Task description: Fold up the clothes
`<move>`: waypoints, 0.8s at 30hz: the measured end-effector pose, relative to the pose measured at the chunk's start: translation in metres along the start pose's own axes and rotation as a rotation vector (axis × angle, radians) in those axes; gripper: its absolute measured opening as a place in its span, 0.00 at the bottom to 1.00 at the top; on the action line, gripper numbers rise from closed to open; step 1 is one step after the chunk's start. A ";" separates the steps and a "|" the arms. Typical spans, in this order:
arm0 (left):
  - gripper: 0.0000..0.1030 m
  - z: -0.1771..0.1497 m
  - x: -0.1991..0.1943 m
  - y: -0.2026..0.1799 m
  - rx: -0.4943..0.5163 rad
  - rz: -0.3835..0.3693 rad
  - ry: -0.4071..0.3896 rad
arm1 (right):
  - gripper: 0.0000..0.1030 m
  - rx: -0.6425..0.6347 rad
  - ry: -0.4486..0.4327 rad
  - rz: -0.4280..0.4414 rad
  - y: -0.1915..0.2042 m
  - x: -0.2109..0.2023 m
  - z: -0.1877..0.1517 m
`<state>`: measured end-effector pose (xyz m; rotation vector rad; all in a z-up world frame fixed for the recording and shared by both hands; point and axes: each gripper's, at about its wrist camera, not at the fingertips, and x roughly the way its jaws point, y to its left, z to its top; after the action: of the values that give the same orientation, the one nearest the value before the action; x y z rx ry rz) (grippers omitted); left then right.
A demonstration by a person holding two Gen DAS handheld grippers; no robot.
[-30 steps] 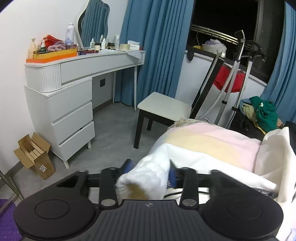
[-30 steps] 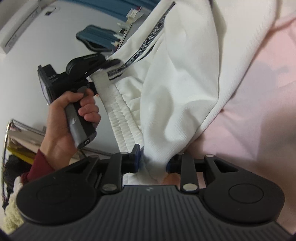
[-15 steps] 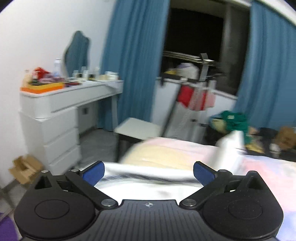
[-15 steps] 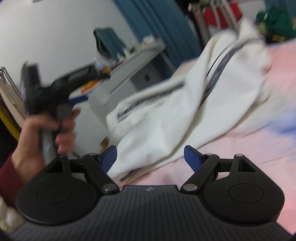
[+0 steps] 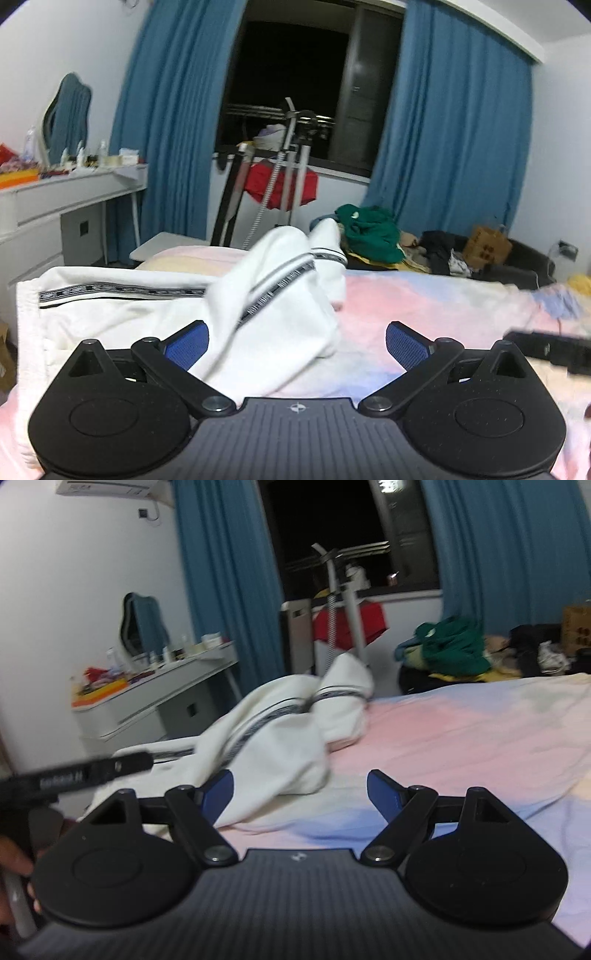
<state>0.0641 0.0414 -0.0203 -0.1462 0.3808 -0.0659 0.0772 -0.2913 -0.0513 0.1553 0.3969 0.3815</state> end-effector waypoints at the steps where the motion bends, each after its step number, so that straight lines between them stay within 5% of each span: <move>1: 1.00 -0.005 0.003 -0.001 0.003 -0.004 0.004 | 0.79 0.001 -0.006 -0.005 -0.004 0.000 -0.003; 8: 1.00 -0.042 0.024 -0.008 0.022 -0.029 0.030 | 0.79 0.027 -0.017 0.009 -0.014 0.007 -0.008; 24: 1.00 -0.046 0.023 0.004 0.049 -0.011 0.058 | 0.79 0.000 -0.033 -0.044 -0.013 -0.007 -0.013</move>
<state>0.0684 0.0370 -0.0710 -0.0983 0.4365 -0.0901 0.0703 -0.3051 -0.0639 0.1528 0.3672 0.3353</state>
